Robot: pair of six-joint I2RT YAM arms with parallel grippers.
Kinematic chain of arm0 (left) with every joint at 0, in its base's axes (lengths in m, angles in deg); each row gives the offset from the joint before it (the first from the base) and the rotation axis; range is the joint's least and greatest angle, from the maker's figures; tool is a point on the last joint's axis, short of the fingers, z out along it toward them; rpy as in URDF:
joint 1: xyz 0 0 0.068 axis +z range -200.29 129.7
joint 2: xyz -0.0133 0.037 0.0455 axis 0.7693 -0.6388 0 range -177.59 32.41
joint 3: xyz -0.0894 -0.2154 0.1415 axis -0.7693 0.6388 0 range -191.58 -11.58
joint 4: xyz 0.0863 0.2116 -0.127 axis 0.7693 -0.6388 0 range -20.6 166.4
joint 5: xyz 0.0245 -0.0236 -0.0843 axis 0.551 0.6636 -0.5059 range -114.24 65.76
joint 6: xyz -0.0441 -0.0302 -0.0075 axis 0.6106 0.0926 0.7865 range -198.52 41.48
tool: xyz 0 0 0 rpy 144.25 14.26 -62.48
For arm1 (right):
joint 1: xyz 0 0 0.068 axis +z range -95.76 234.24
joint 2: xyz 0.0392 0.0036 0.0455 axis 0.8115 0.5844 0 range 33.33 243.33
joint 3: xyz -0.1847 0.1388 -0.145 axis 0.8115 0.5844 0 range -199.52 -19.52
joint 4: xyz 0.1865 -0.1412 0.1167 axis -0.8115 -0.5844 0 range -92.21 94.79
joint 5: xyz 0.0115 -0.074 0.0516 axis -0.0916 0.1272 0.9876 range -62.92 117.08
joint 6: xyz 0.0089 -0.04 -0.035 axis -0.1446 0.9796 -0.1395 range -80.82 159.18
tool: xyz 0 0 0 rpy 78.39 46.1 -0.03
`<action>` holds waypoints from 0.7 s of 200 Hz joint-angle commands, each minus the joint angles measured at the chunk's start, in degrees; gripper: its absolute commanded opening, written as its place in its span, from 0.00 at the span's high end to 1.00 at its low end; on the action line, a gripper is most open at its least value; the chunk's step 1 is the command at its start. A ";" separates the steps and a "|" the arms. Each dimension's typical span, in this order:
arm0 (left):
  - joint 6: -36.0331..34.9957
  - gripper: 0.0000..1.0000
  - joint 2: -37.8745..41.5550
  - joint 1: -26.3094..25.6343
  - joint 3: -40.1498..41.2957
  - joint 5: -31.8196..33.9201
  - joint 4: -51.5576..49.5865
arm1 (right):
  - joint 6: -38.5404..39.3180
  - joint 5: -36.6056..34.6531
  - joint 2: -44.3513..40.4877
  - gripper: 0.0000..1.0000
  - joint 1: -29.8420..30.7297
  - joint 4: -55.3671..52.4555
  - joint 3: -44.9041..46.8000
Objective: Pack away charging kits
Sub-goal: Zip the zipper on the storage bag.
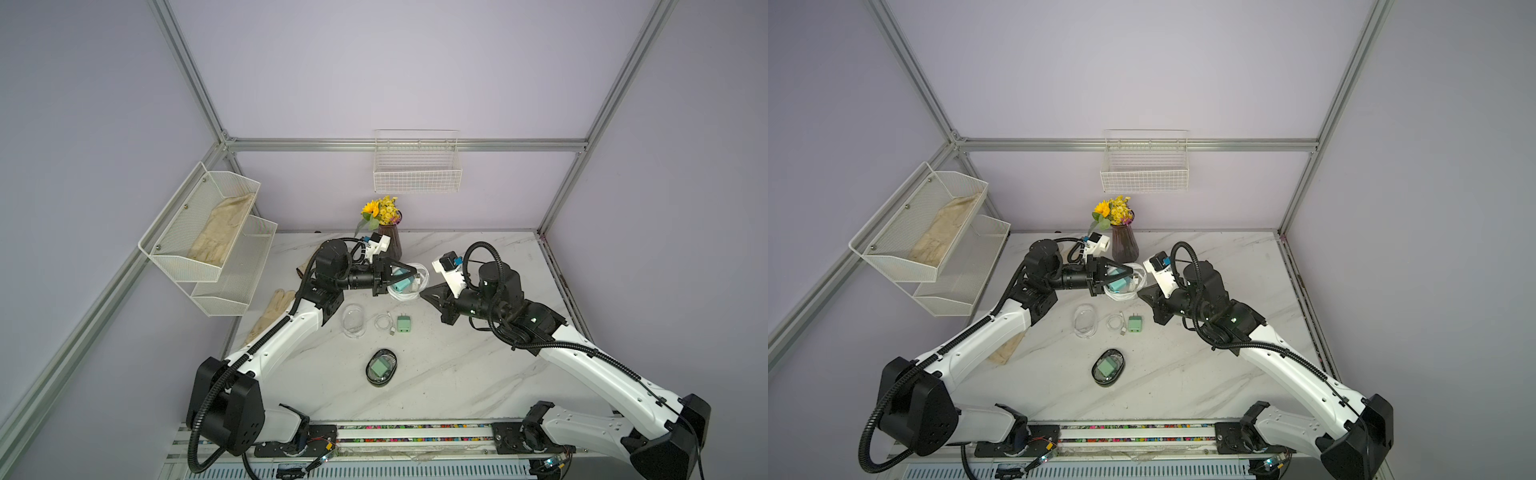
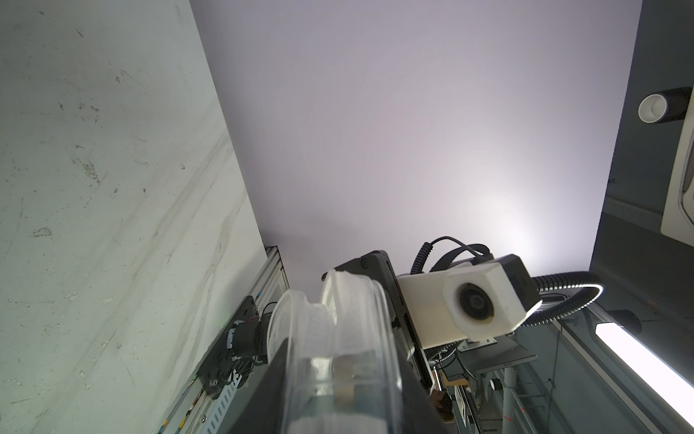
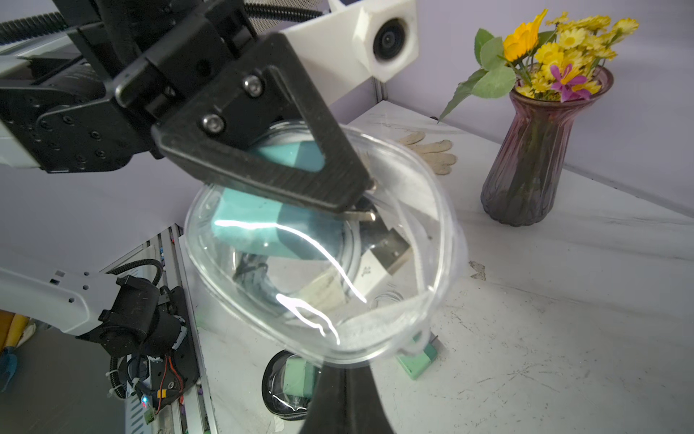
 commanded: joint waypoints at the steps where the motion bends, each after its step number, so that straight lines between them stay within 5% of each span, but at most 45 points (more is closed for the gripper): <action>1: -0.15 0.77 1.61 -0.62 -5.60 -3.69 2.19 | 0.06 -5.90 -1.45 1.00 0.04 -0.56 -2.20; 50: -0.55 0.78 1.38 -0.51 -5.13 -3.23 2.07 | 0.18 -15.64 -2.97 1.00 0.04 -4.03 -2.28; 140: -4.18 0.88 1.91 -0.61 -2.88 -7.99 0.53 | 2.28 -21.65 -1.80 1.00 0.04 -6.32 -6.40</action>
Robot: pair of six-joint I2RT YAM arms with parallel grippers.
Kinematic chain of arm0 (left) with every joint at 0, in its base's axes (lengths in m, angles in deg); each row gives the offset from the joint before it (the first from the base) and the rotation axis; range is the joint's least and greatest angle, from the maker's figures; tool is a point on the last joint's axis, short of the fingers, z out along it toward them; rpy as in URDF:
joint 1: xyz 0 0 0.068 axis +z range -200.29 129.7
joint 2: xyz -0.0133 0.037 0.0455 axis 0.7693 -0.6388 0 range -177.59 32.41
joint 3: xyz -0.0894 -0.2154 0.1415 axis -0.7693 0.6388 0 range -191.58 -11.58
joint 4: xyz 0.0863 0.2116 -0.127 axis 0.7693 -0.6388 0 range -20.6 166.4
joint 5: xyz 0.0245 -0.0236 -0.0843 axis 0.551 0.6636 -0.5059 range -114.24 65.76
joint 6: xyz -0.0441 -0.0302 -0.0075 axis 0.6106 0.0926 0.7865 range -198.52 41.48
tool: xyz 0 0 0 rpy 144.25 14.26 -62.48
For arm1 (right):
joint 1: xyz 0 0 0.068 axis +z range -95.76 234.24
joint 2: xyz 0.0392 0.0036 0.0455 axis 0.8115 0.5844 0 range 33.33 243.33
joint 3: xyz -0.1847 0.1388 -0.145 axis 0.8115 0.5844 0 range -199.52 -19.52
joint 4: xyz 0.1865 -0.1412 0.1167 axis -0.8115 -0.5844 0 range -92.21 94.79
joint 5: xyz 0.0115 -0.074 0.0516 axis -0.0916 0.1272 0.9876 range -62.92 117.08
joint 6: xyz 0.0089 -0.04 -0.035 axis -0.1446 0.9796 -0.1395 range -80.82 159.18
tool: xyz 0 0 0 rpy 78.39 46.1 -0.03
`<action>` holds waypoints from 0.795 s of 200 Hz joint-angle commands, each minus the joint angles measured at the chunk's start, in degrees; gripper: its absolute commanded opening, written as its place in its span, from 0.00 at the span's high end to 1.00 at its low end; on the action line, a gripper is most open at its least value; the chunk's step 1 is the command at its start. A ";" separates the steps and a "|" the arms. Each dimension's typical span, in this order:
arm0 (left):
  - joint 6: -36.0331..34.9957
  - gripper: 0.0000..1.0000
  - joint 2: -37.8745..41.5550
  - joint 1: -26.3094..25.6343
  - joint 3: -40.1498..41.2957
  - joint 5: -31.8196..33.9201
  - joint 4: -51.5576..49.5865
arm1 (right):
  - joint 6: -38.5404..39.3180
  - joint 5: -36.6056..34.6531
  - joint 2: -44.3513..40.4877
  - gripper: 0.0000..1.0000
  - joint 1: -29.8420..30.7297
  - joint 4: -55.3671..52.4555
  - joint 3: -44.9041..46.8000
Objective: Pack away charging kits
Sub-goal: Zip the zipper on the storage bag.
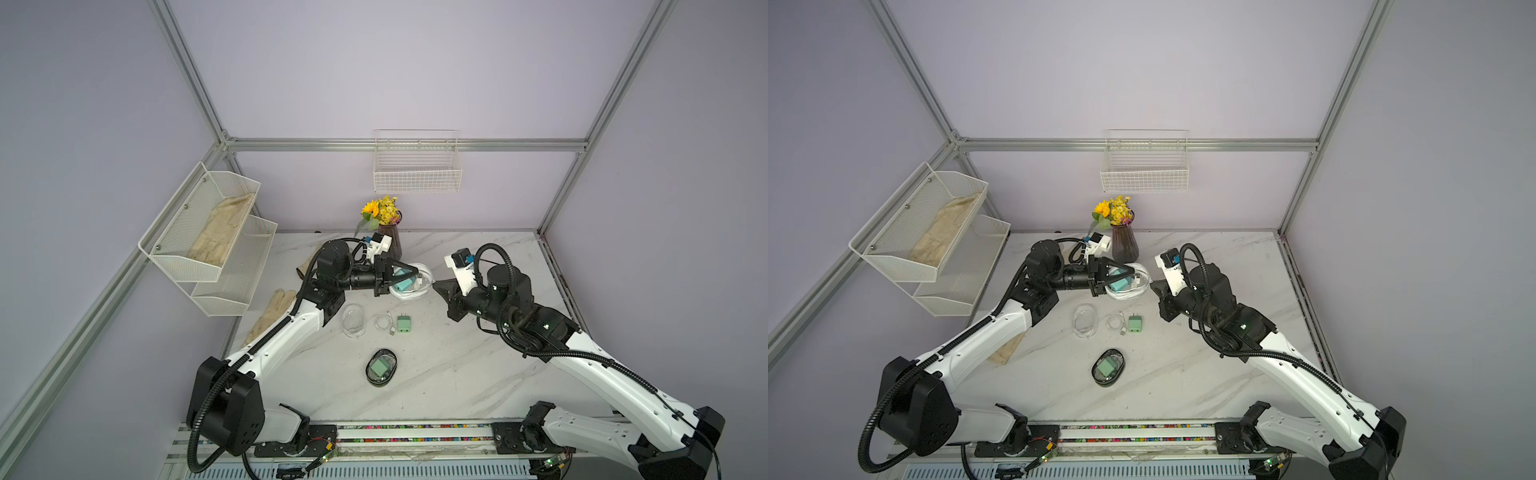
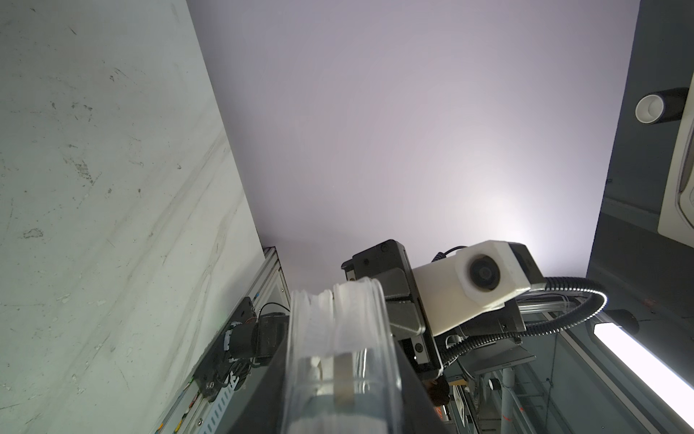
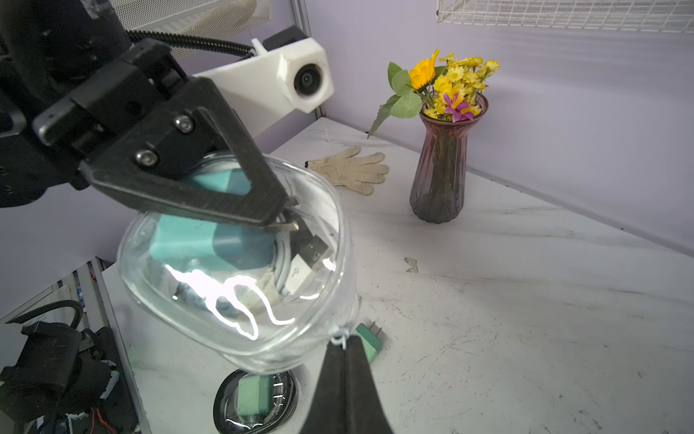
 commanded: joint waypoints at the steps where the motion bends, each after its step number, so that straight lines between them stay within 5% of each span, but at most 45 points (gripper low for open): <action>1: -3.88 0.88 1.95 -0.16 -2.84 -8.32 0.41 | 2.15 -7.68 1.58 1.00 -0.92 -2.21 -4.92; 80: -38.41 1.00 2.83 -0.02 -10.88 -14.05 -30.11 | 6.90 -5.01 4.76 1.00 2.86 -14.90 -14.91; 134: -48.26 1.00 2.08 -1.54 -9.66 -15.24 -37.20 | 3.96 -0.73 3.90 1.00 5.47 -17.82 -17.47; 147: -50.03 1.00 2.75 -1.57 -9.80 -14.43 -38.56 | 2.69 -0.27 1.58 0.55 5.34 -19.22 -17.73; 159: -51.52 1.00 3.17 -1.78 -10.14 -14.32 -39.61 | 1.34 2.31 -0.03 0.38 4.76 -20.57 -17.69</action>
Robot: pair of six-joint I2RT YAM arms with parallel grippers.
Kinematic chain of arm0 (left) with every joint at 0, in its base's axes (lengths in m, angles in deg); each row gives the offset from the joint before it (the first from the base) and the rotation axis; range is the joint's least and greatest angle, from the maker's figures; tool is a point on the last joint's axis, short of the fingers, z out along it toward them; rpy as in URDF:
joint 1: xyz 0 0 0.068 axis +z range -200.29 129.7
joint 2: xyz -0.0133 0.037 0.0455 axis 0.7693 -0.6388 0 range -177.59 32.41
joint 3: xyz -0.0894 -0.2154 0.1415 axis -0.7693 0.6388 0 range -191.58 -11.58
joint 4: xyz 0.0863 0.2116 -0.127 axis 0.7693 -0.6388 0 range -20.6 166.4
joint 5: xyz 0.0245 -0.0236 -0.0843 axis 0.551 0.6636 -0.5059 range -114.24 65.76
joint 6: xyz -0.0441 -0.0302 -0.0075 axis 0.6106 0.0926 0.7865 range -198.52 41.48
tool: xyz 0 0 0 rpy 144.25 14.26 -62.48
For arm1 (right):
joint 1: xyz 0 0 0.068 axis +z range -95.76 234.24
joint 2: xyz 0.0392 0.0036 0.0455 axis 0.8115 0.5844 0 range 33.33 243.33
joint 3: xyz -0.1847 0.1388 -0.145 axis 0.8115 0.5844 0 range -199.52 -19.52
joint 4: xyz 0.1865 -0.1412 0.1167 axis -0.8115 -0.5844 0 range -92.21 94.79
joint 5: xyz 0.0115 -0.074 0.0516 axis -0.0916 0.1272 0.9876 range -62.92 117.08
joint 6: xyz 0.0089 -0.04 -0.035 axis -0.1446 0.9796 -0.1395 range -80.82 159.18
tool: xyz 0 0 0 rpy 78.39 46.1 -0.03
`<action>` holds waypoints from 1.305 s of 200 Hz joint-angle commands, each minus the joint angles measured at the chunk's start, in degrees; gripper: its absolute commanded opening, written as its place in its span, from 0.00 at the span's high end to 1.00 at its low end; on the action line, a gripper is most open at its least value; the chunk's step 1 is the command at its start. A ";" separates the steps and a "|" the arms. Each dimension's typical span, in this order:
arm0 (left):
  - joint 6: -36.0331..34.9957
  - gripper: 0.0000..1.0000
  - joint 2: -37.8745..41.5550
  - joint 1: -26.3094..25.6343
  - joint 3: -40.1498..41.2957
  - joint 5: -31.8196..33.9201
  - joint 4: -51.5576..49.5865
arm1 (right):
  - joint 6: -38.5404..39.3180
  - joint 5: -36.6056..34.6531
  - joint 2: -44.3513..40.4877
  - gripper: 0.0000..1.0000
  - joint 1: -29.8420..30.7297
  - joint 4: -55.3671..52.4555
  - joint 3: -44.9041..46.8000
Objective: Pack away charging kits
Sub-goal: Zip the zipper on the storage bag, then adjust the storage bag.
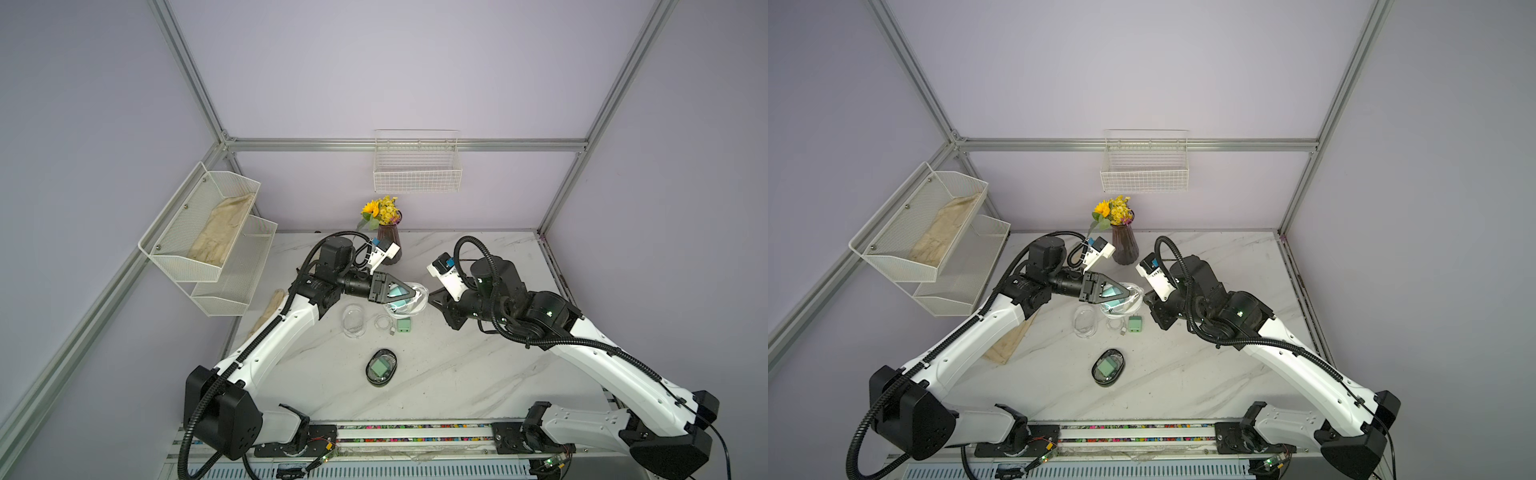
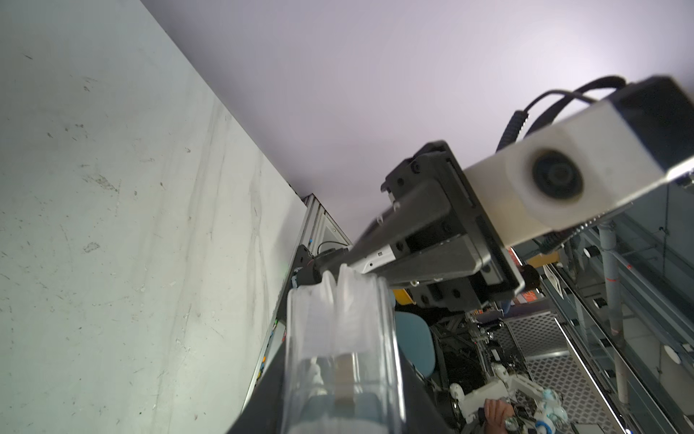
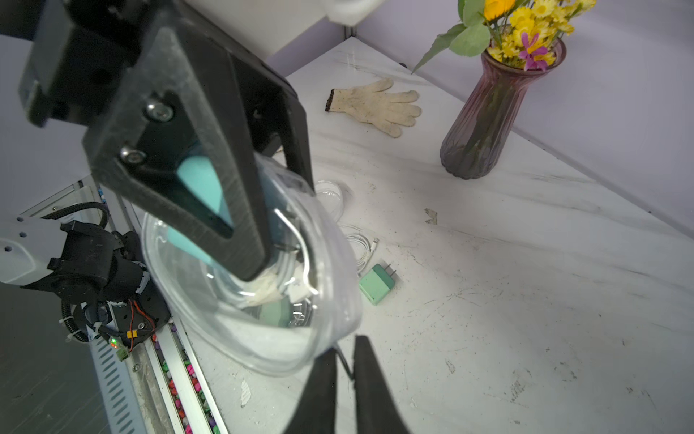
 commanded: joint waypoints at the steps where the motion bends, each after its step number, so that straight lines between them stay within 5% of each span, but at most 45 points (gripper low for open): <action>1: -6.85 1.00 1.93 -1.50 -2.61 -3.55 -6.22 | -2.84 2.70 -5.02 0.37 -0.95 1.46 -2.88; 29: -8.90 1.00 1.86 -3.90 -3.94 -2.90 -7.51 | -6.06 16.08 -4.49 0.26 -2.89 2.46 -1.44; 59: -10.88 1.00 1.77 -6.87 -5.49 -1.98 -9.34 | -6.72 21.46 -2.31 0.24 -4.41 4.77 1.54; 108: -11.03 1.00 3.53 -7.31 -6.10 -1.77 -9.70 | -7.40 38.63 -4.91 0.27 -14.93 7.46 7.73; 151: -10.67 1.00 3.31 -7.50 -6.62 -1.70 -9.70 | -12.67 49.20 -6.54 0.36 -15.06 15.25 16.82; 177: -11.13 1.00 2.84 -7.57 -6.72 -1.35 -10.39 | -15.60 50.46 -7.18 0.38 -15.12 20.06 19.47; 227: -13.52 1.00 2.21 -7.59 -6.80 -1.30 -13.37 | -9.39 39.76 -8.32 0.27 -18.01 7.40 8.60; 261: -13.73 1.00 2.48 -7.59 -6.92 -0.73 -14.00 | -8.84 43.78 -7.35 0.25 -18.20 7.38 7.58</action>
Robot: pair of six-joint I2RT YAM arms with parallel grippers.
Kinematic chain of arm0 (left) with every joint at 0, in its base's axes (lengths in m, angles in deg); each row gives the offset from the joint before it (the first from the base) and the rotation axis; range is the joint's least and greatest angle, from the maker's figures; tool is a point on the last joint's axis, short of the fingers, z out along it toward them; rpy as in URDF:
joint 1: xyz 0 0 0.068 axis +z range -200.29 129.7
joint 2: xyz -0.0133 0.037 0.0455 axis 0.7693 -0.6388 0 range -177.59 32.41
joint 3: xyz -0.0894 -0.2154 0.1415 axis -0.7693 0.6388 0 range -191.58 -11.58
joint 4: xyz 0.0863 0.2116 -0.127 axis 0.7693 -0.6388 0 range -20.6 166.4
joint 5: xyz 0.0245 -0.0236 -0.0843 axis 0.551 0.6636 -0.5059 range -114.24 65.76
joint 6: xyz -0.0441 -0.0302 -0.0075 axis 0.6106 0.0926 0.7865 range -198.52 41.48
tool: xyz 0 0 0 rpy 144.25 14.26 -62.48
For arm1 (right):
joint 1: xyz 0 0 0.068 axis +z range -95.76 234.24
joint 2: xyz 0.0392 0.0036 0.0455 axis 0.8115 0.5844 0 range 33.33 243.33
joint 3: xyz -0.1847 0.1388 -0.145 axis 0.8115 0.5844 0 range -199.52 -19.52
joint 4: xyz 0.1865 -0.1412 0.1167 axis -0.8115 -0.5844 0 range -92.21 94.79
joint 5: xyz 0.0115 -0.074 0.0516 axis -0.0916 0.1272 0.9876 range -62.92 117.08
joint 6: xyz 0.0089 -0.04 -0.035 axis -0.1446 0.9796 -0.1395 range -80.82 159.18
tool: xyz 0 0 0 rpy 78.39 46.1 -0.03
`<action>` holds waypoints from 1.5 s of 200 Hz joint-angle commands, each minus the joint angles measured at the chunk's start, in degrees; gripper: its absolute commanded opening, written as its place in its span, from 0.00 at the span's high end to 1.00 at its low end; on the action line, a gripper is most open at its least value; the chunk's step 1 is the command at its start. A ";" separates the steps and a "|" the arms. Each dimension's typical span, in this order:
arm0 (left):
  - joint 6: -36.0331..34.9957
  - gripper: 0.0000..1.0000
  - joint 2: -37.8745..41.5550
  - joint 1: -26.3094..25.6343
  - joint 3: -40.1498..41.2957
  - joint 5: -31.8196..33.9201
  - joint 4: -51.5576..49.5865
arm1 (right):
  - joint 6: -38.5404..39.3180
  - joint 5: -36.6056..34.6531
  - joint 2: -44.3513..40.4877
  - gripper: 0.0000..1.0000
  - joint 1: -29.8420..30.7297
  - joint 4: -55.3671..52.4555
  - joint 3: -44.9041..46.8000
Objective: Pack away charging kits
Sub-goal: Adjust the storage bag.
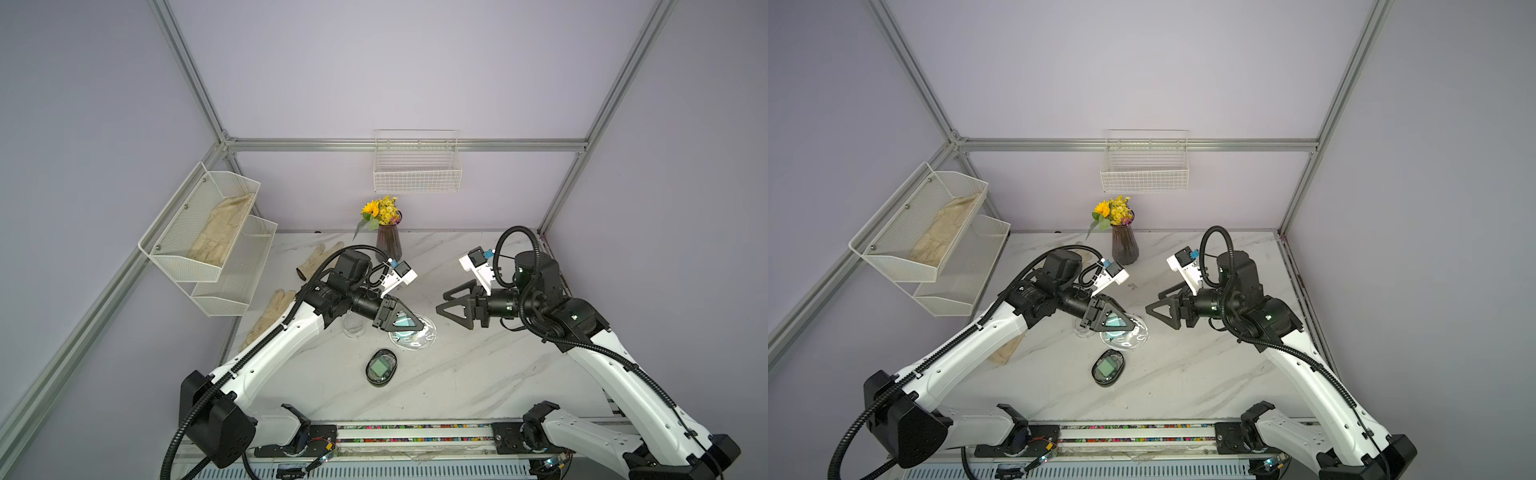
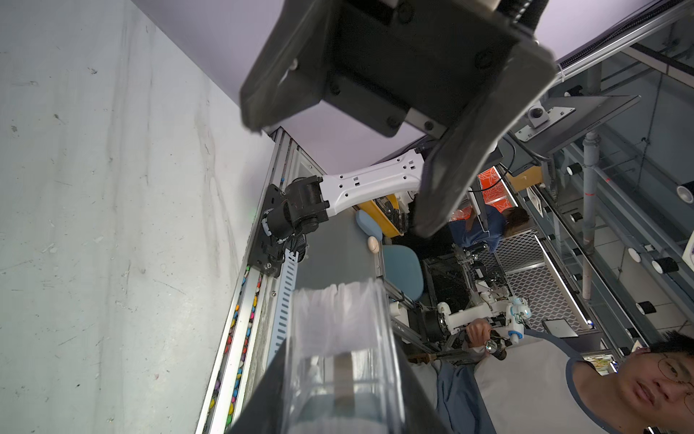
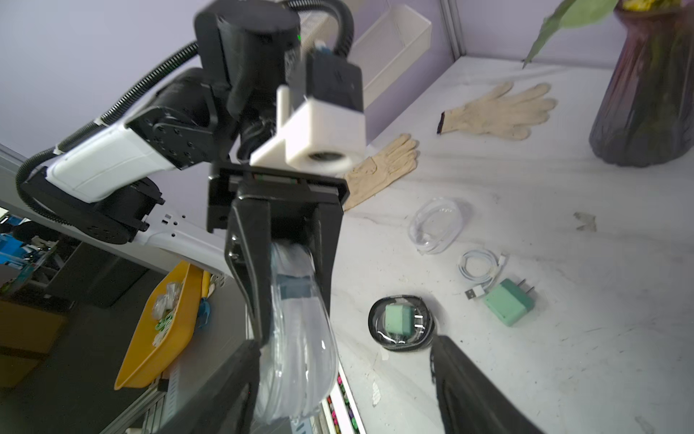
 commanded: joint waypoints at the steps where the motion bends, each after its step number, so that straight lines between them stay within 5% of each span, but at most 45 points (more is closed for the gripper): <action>1: -1.51 1.00 0.64 -0.03 -5.76 -0.38 -0.21 | 2.09 2.83 -0.06 0.25 -0.06 -1.80 -0.30; 75: -1.54 0.99 -0.39 0.04 -6.64 -0.29 -0.40 | -5.60 15.91 -1.10 0.25 0.02 11.83 11.04; 158: -1.54 0.98 -1.38 -0.03 -7.34 -0.60 -0.48 | -10.87 18.02 1.05 0.31 2.19 21.82 16.28; 242: -2.36 0.94 -1.12 -0.11 -7.96 -1.20 -0.48 | -13.05 18.85 2.39 0.94 2.84 25.45 18.58; 261: -1.96 0.82 -0.83 0.09 -7.71 0.10 -0.52 | -14.77 18.19 1.61 1.00 2.88 27.44 18.97; 274: -1.45 0.56 -0.36 0.23 -7.61 1.20 -0.56 | -17.07 16.71 0.63 1.00 2.85 29.79 19.41; 287: 0.13 0.48 0.74 0.32 -6.99 2.34 0.88 | -21.24 15.84 -0.78 1.00 2.84 35.23 20.85; 300: 4.03 0.27 2.41 0.49 -4.90 4.05 5.25 | -25.51 13.21 -2.32 1.00 2.88 40.19 22.24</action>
